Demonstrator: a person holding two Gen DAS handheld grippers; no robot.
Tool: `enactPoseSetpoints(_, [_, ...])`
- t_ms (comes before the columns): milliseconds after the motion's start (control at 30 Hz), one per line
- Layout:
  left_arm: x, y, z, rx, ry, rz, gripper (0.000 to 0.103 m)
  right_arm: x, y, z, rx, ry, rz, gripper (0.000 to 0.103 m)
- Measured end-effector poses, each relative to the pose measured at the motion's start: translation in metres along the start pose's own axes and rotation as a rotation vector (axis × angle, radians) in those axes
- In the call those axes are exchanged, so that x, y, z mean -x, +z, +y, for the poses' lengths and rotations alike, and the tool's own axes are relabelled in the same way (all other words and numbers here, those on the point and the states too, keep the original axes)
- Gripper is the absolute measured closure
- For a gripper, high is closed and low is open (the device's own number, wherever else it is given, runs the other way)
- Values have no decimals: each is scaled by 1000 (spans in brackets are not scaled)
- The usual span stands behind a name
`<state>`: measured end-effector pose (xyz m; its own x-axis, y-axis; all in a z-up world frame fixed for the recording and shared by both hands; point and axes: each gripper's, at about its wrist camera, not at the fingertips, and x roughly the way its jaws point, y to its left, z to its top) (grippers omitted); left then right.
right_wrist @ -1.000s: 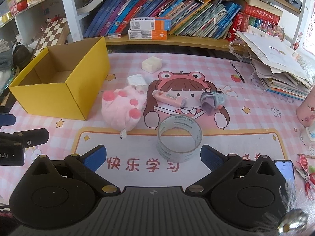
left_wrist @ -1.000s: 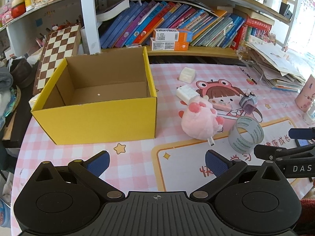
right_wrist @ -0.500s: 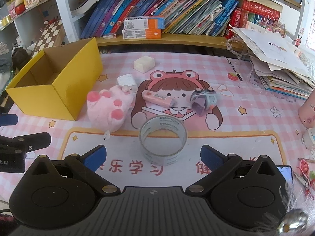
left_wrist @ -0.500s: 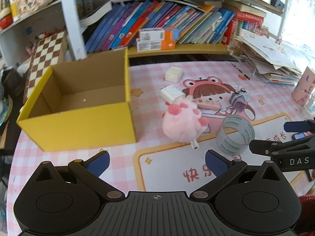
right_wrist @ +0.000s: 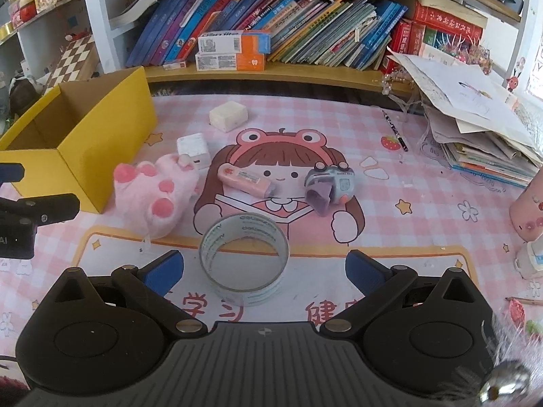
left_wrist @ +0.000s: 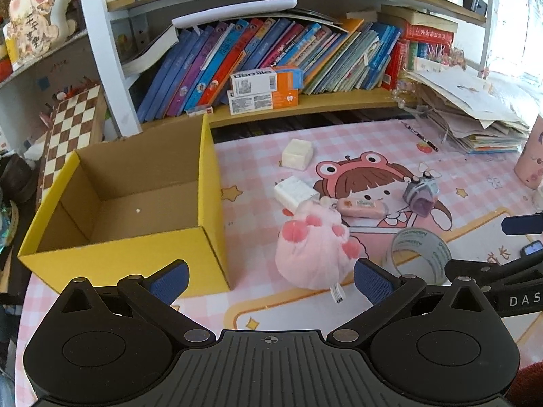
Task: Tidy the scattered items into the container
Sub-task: 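Move the left tool toward the pink plush while the right tool approaches the tape roll, then close the left tool on the pink plush while the right tool grips the tape roll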
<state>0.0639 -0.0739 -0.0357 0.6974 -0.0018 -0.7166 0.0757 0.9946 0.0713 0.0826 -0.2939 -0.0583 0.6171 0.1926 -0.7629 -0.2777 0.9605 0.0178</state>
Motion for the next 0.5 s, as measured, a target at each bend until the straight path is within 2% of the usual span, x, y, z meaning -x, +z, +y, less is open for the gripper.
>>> enactPoseSetpoints(367, [-25, 6, -10, -63, -16, -9, 0, -22, 5, -9, -17, 30, 25, 2])
enactPoseSetpoints(500, [-31, 9, -11, -73, -49, -16, 0, -30, 8, -10, -15, 40, 34, 3])
